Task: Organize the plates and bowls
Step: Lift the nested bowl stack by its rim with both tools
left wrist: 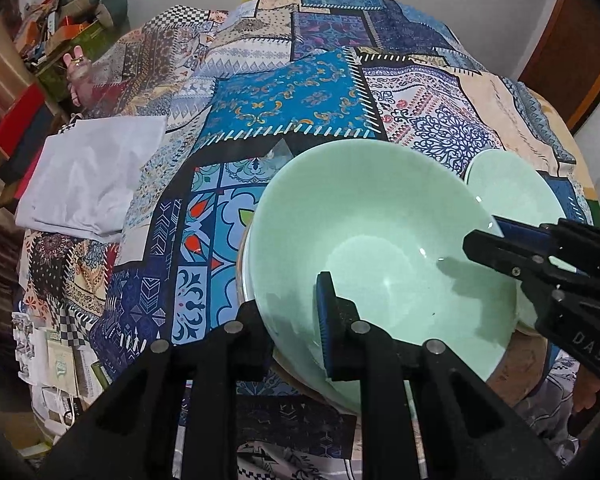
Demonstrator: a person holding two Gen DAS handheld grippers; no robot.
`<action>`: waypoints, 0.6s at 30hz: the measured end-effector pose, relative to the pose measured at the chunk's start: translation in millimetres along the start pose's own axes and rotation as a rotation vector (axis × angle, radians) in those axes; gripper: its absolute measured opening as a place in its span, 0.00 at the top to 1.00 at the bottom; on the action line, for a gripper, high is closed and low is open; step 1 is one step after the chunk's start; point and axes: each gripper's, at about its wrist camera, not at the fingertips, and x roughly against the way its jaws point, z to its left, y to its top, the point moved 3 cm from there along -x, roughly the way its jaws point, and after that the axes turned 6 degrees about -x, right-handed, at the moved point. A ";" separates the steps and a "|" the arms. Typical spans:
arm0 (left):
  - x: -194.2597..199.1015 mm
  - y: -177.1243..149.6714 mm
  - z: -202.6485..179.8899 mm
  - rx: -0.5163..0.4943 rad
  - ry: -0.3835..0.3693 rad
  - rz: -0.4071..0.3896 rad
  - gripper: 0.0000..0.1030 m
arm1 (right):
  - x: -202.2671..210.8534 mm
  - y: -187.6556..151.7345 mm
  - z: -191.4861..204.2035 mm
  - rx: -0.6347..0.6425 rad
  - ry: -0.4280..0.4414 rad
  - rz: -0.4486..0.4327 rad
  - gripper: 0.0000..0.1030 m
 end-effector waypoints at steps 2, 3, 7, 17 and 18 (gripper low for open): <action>1.9 1.5 -0.5 0.000 -0.008 0.006 0.80 | 0.4 0.0 -1.1 -0.005 0.007 -0.001 0.78; 2.7 2.3 -0.3 0.000 -0.014 0.009 0.77 | 1.4 0.0 -1.4 -0.004 0.010 -0.006 0.78; 3.7 5.5 1.4 0.011 -0.040 0.034 0.74 | 3.8 0.2 1.2 0.012 0.011 -0.014 0.78; 14.1 3.3 11.9 0.024 -0.092 0.024 0.73 | 6.7 1.5 -7.7 0.000 0.006 -0.012 0.78; 15.7 3.2 14.7 0.032 -0.090 0.019 0.71 | 7.3 2.0 -7.8 0.003 0.004 -0.014 0.78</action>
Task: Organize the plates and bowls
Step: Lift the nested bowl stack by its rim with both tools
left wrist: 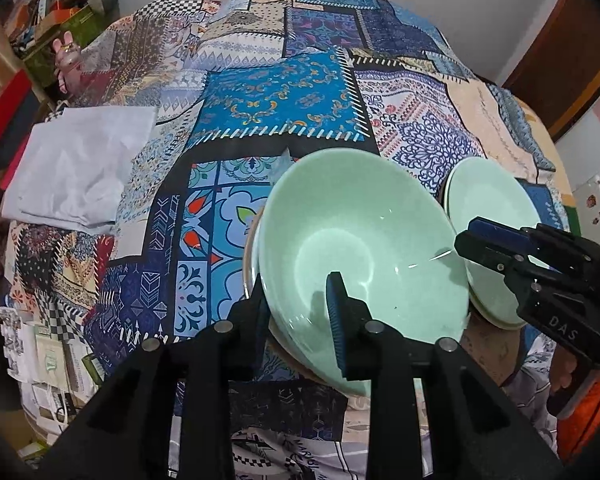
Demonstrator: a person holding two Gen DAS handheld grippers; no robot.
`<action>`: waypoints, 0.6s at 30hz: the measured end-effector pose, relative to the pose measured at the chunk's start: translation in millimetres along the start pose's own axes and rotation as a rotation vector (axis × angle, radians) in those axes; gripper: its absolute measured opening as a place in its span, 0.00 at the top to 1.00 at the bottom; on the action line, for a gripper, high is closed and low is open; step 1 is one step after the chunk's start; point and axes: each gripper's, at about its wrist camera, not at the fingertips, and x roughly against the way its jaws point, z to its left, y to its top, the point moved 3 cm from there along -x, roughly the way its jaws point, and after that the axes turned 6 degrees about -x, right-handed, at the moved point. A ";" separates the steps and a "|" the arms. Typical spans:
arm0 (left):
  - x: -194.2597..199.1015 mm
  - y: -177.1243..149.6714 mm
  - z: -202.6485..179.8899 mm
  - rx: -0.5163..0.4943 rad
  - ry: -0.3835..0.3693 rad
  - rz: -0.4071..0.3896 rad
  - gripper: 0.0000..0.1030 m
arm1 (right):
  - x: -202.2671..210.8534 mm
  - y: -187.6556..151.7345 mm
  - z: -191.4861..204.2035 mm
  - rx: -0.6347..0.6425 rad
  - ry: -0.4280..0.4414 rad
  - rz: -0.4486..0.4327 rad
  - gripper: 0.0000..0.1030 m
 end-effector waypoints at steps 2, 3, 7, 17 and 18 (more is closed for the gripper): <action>5.7 0.6 4.4 0.001 0.035 -0.024 0.62 | 0.0 1.4 -0.6 0.006 -0.001 0.000 0.77; 10.1 0.4 6.4 -0.001 0.045 -0.042 0.58 | 0.0 2.0 -0.5 0.006 0.000 0.000 0.77; 14.4 -4.5 16.5 0.013 0.042 -0.058 0.51 | -2.7 3.8 1.2 0.010 0.005 0.002 0.72; -14.7 -23.9 27.2 0.077 -0.061 -0.015 0.49 | -20.4 6.1 0.8 0.006 0.002 0.029 0.66; -18.7 -24.5 25.9 0.079 -0.080 -0.004 0.49 | -21.7 6.4 0.6 0.005 0.006 0.031 0.66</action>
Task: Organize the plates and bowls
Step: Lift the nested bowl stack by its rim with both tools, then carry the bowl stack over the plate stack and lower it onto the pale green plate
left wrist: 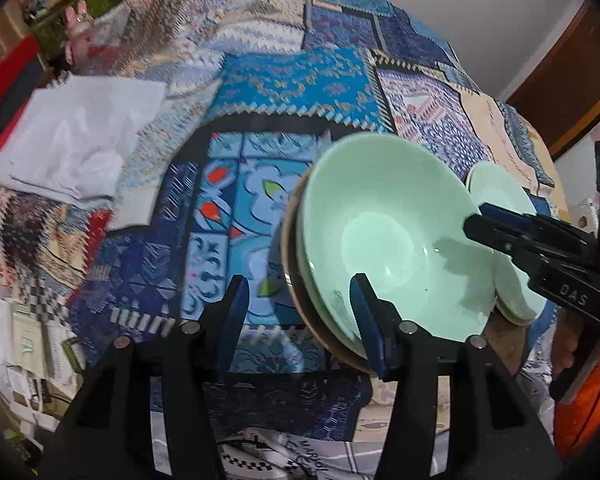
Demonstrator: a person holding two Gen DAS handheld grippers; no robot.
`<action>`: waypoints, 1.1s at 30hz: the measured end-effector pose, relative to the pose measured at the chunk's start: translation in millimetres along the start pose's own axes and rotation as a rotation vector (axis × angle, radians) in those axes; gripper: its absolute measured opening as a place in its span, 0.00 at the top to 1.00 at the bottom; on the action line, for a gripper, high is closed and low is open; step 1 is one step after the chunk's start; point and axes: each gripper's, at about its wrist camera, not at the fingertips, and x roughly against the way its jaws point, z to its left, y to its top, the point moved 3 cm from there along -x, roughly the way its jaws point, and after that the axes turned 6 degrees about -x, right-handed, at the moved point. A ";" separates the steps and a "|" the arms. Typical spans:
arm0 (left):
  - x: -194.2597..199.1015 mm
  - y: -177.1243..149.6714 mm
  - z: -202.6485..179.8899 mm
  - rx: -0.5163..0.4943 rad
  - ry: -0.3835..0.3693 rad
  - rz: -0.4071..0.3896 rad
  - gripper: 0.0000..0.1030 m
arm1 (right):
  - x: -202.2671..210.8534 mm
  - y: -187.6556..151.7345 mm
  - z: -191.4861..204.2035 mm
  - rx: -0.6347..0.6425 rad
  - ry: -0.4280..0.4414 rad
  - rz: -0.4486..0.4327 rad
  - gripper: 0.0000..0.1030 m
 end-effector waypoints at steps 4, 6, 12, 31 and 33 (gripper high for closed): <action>-10.7 -3.5 -5.0 -0.002 -0.037 0.021 0.49 | -6.9 0.2 4.1 0.009 0.014 0.015 0.66; -15.8 -5.0 -7.6 0.003 -0.059 0.031 0.50 | -11.6 -0.9 6.9 0.017 0.020 0.032 0.66; -27.4 -8.7 -14.1 0.001 -0.078 0.038 0.57 | -18.4 -5.0 11.5 0.026 0.008 0.045 0.65; -19.4 -11.2 -11.8 0.032 -0.017 -0.036 0.60 | -22.2 -11.9 14.0 -0.012 -0.030 0.046 0.73; -19.1 -10.8 -12.8 0.032 -0.011 -0.037 0.60 | -21.9 -12.1 15.2 -0.009 -0.042 0.039 0.73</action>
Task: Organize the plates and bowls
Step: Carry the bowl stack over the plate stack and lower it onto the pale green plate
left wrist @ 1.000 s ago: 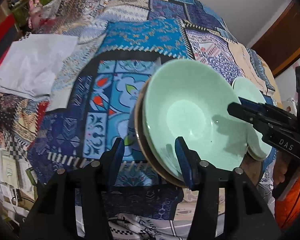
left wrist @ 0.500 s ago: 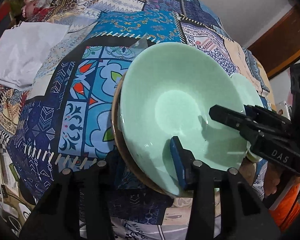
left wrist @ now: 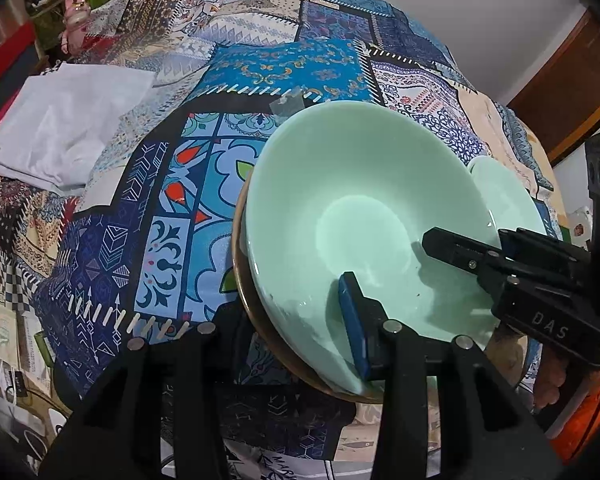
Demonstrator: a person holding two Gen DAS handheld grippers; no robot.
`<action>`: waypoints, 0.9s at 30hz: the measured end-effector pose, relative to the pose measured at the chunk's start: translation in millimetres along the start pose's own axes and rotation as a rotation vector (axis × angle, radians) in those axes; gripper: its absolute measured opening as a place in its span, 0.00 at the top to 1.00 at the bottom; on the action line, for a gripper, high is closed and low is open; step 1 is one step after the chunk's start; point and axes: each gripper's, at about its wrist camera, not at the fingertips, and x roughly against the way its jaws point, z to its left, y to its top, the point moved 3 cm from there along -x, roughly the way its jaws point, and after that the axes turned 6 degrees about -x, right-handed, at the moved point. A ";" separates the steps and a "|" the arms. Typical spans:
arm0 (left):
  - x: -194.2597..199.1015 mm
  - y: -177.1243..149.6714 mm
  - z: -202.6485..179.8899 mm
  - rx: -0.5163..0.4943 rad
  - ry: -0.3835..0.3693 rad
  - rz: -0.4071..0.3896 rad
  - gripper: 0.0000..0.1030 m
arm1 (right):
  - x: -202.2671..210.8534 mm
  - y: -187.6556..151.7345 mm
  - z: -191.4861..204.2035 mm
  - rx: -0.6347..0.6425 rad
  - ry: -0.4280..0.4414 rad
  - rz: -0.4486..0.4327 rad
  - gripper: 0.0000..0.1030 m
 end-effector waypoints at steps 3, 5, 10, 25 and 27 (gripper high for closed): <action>0.2 0.4 -0.6 -0.001 0.007 -0.003 0.61 | 0.5 0.4 -1.8 -0.025 0.013 -0.002 0.74; 1.3 1.1 -1.7 -0.004 0.017 -0.006 0.61 | 0.9 0.2 -2.5 -0.040 0.023 -0.001 0.75; 6.0 4.1 -0.3 0.000 0.031 -0.022 0.63 | 2.8 -0.1 -2.0 -0.057 0.039 -0.004 0.75; 36.6 23.2 -13.1 -0.017 0.035 -0.098 0.64 | 39.5 14.8 -5.2 -0.079 0.061 -0.099 0.75; 40.1 26.5 -18.8 -0.027 0.032 -0.109 0.64 | 46.2 16.5 -8.1 -0.082 0.058 -0.114 0.75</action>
